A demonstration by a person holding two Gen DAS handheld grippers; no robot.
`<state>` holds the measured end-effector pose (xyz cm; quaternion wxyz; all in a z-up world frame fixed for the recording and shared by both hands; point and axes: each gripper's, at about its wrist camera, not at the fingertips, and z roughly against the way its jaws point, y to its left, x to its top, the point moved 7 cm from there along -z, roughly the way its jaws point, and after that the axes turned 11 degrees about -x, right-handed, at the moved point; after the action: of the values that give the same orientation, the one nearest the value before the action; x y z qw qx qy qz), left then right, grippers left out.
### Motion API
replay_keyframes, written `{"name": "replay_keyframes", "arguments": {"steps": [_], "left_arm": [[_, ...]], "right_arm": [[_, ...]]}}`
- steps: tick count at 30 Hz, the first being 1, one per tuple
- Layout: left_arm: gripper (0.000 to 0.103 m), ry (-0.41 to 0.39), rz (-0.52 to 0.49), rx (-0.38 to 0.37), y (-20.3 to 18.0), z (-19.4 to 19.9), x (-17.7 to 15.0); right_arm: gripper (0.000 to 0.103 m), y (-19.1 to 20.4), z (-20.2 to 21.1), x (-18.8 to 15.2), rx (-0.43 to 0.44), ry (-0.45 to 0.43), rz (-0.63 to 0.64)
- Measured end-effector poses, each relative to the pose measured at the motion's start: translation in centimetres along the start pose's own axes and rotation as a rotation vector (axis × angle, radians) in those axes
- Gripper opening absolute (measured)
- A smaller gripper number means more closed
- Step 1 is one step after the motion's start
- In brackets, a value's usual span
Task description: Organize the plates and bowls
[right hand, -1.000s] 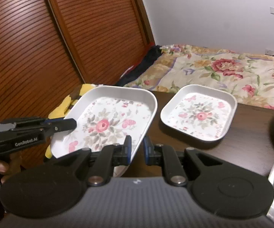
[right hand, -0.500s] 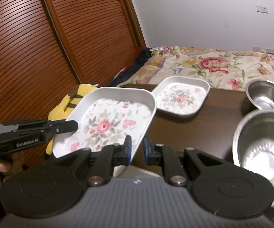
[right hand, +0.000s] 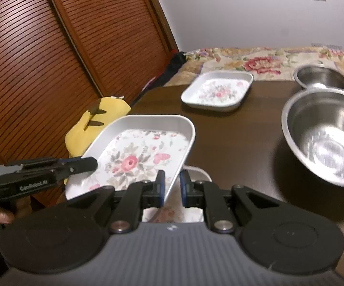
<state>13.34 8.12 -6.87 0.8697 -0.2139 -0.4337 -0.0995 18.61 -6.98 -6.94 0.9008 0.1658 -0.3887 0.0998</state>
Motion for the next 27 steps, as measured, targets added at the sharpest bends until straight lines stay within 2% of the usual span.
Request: {"name": "replay_keyframes", "arguments": {"steps": [7,15,27], "left_arm": [[0.01,0.019,-0.002,-0.002,0.0,-0.9,-1.1],[0.01,0.051,-0.013,0.001,-0.2,-1.1,-2.3],[0.011,0.067,-0.019,0.005,-0.2,-1.6,-3.1]], "right_arm": [[0.015,-0.5,0.2,-1.5,-0.016,-0.016,-0.017],[0.015,-1.6,-0.2,-3.4,0.01,-0.047,-0.143],[0.015,-1.8,0.0,-4.9,-0.031,-0.086,-0.146]]}}
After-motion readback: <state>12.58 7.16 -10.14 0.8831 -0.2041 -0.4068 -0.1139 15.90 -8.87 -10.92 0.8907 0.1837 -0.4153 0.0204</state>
